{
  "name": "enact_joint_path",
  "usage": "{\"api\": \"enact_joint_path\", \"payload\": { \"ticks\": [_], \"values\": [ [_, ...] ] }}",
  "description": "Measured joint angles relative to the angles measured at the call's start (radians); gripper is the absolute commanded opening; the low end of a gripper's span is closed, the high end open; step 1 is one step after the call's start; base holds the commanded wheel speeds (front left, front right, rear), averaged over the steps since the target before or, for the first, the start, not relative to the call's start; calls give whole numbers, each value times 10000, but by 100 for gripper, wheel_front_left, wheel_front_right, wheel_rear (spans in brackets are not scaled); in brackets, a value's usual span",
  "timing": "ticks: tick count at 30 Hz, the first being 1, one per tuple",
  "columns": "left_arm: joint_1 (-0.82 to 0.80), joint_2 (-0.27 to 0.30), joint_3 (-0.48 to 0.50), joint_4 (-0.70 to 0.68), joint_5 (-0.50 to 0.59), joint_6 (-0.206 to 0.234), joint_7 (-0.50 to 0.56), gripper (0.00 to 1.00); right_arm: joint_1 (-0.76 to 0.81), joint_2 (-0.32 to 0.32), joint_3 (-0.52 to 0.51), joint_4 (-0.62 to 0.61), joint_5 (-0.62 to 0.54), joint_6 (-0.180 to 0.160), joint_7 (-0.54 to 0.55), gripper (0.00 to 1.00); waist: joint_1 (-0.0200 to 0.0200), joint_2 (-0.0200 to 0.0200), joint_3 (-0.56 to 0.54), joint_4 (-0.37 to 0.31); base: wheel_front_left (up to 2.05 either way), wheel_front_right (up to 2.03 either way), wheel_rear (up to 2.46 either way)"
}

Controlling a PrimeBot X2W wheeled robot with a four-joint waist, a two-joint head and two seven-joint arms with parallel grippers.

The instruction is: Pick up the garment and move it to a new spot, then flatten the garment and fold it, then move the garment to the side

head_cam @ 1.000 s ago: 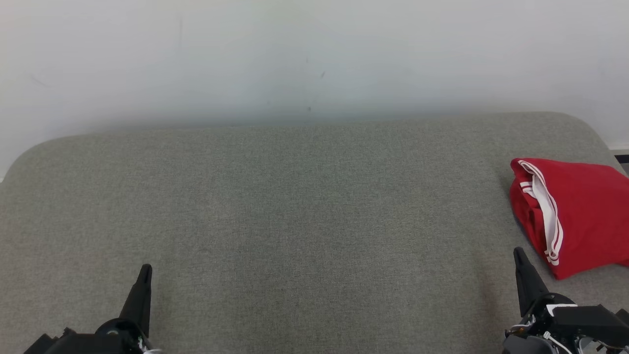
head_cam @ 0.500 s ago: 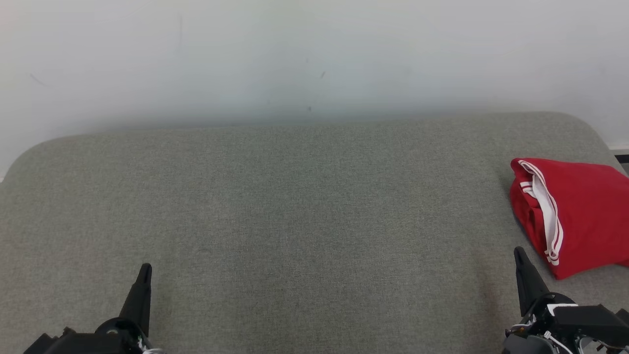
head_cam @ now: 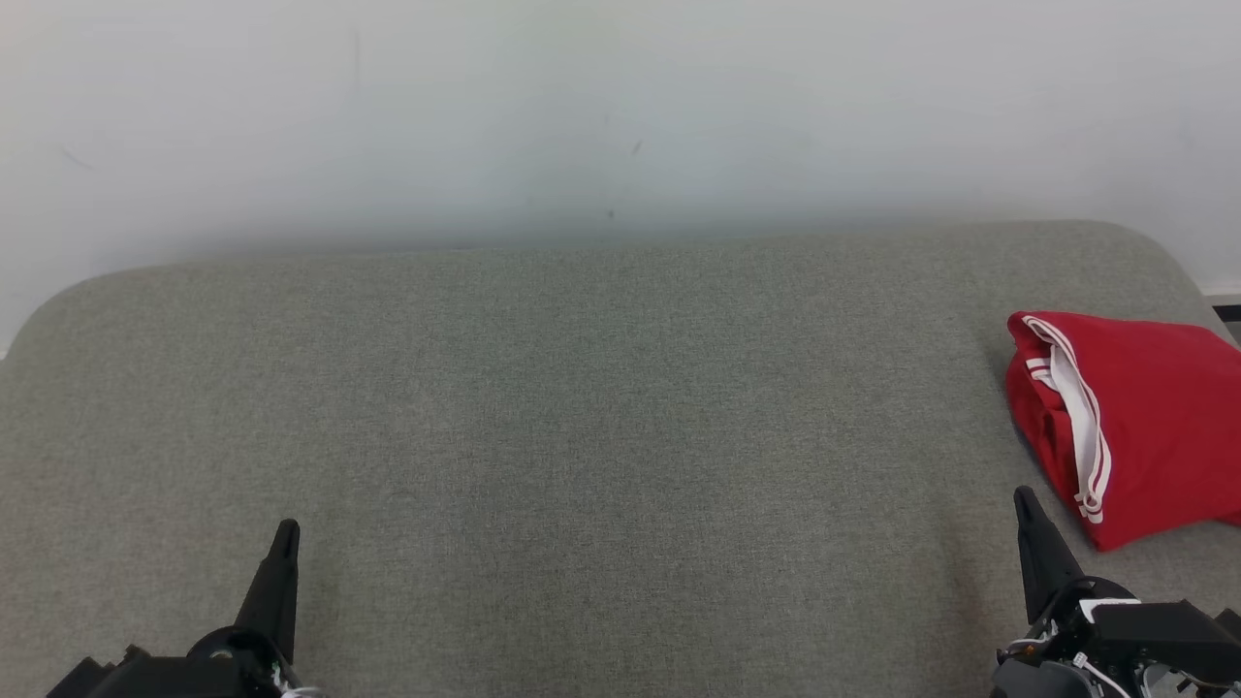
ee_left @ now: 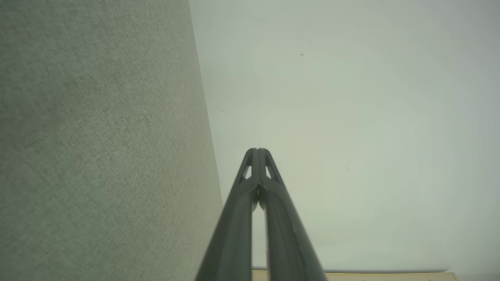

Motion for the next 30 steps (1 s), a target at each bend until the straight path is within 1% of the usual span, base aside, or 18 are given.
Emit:
{"api": "enact_joint_path", "payload": {
  "ticks": [30],
  "values": [
    [-1, 0, 0, 0, 0, 0, 0, 0, 0, 0, 0, 0, 0, 0, 0, 0, 0, 0, 0, 0, 0, 0, 0]
  ]
}}
